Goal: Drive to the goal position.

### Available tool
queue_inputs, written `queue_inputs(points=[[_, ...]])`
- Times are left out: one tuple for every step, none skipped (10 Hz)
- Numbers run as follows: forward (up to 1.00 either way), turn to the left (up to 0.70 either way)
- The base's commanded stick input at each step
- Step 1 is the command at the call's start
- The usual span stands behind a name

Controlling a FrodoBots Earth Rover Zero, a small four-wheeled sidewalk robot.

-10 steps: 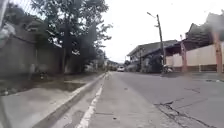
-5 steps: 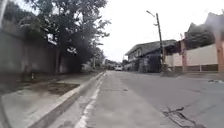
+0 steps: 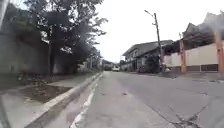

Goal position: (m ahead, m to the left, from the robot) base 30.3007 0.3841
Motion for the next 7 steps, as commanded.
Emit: queue_inputs(points=[[0.70, -0.09], [0.70, -0.25], [0.70, -0.35], [0.70, -0.32], [0.70, -0.02], [0.70, -0.01], [0.70, 0.00]])
